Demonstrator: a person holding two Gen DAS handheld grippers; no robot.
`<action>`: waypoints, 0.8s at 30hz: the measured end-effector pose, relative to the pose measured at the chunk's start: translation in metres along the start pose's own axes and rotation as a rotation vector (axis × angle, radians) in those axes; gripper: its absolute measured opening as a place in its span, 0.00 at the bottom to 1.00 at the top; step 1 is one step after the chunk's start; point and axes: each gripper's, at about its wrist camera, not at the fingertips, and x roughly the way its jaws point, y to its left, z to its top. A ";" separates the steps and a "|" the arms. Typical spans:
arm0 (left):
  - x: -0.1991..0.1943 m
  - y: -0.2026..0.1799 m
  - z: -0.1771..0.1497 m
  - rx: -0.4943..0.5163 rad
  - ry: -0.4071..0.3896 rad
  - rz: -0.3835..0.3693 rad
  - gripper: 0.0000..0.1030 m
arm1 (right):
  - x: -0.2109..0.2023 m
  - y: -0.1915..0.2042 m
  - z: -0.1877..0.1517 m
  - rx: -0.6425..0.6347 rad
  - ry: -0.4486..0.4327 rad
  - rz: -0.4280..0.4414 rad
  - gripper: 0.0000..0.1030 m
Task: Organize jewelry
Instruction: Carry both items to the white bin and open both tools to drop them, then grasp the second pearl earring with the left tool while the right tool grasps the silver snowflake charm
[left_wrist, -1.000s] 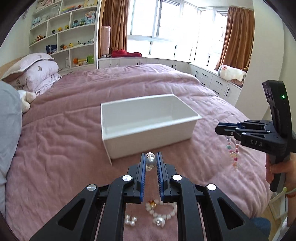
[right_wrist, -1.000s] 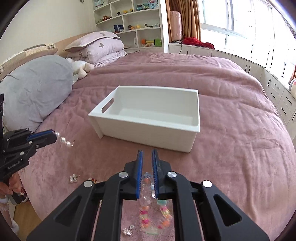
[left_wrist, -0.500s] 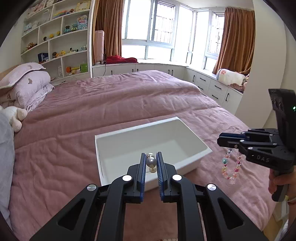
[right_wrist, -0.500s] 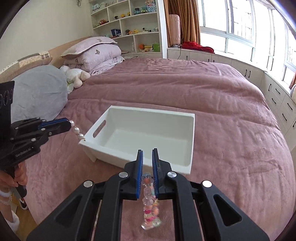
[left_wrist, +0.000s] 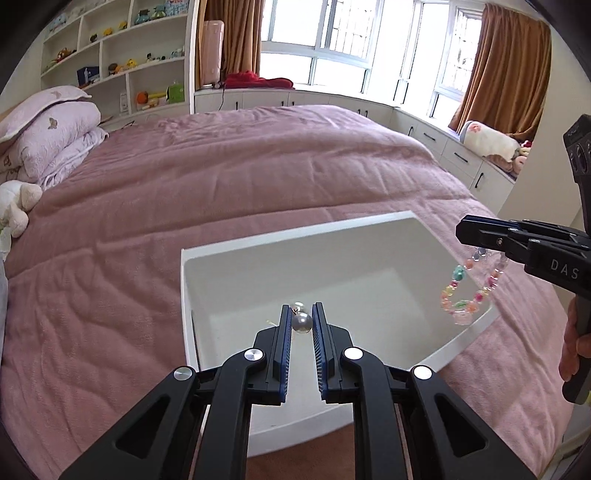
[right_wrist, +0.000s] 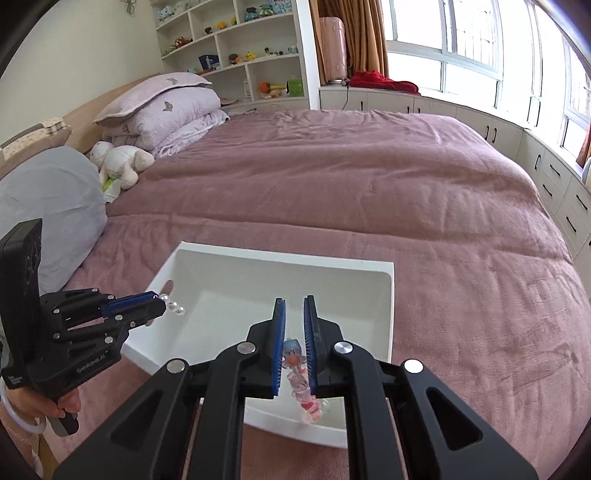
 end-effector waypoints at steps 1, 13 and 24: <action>0.003 0.001 -0.002 -0.003 0.003 0.000 0.16 | 0.006 -0.002 -0.002 0.001 0.008 -0.005 0.11; 0.019 0.004 -0.007 -0.049 0.008 0.041 0.43 | 0.035 -0.007 -0.014 0.003 0.018 -0.051 0.39; -0.040 -0.002 -0.010 -0.040 -0.062 0.032 0.56 | -0.019 0.011 -0.024 -0.042 -0.059 -0.039 0.64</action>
